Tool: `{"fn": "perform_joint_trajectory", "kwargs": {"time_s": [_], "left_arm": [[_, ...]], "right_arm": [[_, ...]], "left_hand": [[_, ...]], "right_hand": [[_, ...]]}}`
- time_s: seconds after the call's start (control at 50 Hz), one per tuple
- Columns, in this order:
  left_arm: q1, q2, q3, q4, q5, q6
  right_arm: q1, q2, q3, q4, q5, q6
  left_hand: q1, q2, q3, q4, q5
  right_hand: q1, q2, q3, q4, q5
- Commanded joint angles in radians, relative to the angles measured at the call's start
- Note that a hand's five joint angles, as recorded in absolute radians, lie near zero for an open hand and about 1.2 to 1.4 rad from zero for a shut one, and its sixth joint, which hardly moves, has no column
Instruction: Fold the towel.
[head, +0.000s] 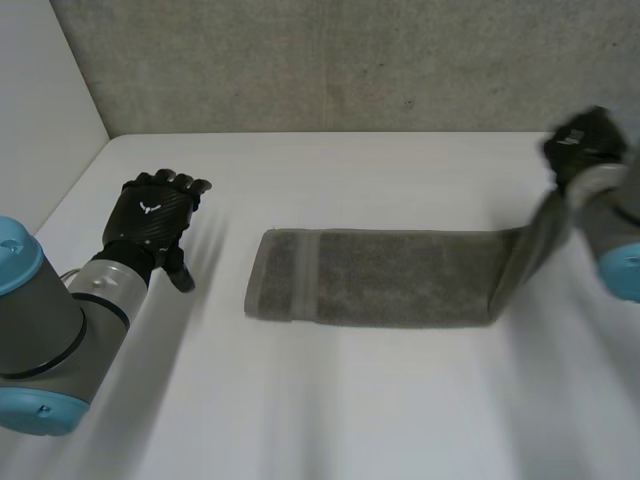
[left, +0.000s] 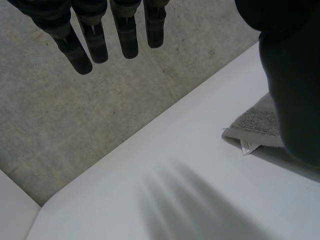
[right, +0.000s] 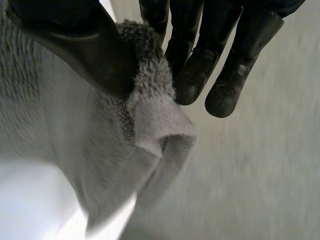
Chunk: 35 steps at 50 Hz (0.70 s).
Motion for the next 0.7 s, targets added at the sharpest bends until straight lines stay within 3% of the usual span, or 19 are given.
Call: {"fn": "perform_joint_trajectory", "kwargs": {"time_s": [0.02, 0.1, 0.22, 0.26, 0.32, 0.36, 0.44, 0.58, 0.7], "left_arm": [[0.002, -0.001, 0.003, 0.001, -0.002, 0.0], [-0.001, -0.001, 0.002, 0.001, -0.002, 0.0], [-0.002, -0.001, -0.001, 0.001, -0.002, 0.0], [-0.002, -0.002, -0.001, 0.001, -0.002, 0.002], [-0.004, -0.004, -0.001, 0.001, -0.002, 0.002], [-0.002, -0.006, 0.002, 0.001, -0.002, 0.0], [-0.002, -0.006, 0.003, 0.001, -0.002, 0.002], [-0.016, 0.002, 0.006, 0.001, -0.002, 0.002], [-0.042, 0.002, 0.006, 0.0, 0.0, 0.003]], "right_arm": [[0.362, 0.057, -0.1, -0.042, 0.02, -0.002], [0.52, 0.168, -0.143, -0.097, 0.008, -0.001], [0.611, 0.275, -0.132, -0.089, -0.055, -0.005], [0.637, 0.312, -0.114, -0.086, -0.118, 0.007], [0.642, 0.312, -0.1, -0.088, -0.146, 0.011], [0.631, 0.285, -0.074, -0.1, -0.17, 0.027], [0.611, 0.24, -0.068, -0.099, -0.15, 0.076], [0.44, 0.049, 0.056, -0.056, -0.093, 0.33], [0.323, -0.013, 0.208, 0.059, -0.102, 0.384]], "left_hand": [[-0.095, -0.087, -0.067, -0.099, -0.2], [-0.095, -0.087, -0.067, -0.099, -0.2], [-0.095, -0.087, -0.067, -0.099, -0.2], [-0.095, -0.087, -0.067, -0.099, -0.2], [-0.095, -0.087, -0.067, -0.099, -0.2], [-0.095, -0.087, -0.067, -0.099, -0.2], [-0.095, -0.087, -0.067, -0.099, -0.2], [-0.095, -0.087, -0.067, -0.099, -0.2], [-0.095, -0.087, -0.067, -0.099, -0.2]], "right_hand": [[0.063, 0.085, 0.057, 0.056, 0.053], [0.063, 0.085, 0.057, 0.056, 0.053], [-0.018, 0.004, -0.024, -0.025, -0.028], [-0.349, -0.327, -0.355, -0.356, -0.359], [-0.506, -0.484, -0.511, -0.513, -0.516], [-1.159, -1.137, -1.165, -1.166, -1.169], [-1.159, -1.137, -1.165, -1.166, -1.169], [-1.159, -1.137, -1.165, -1.166, -1.169], [-1.159, -1.137, -1.165, -1.166, -1.169]]}}
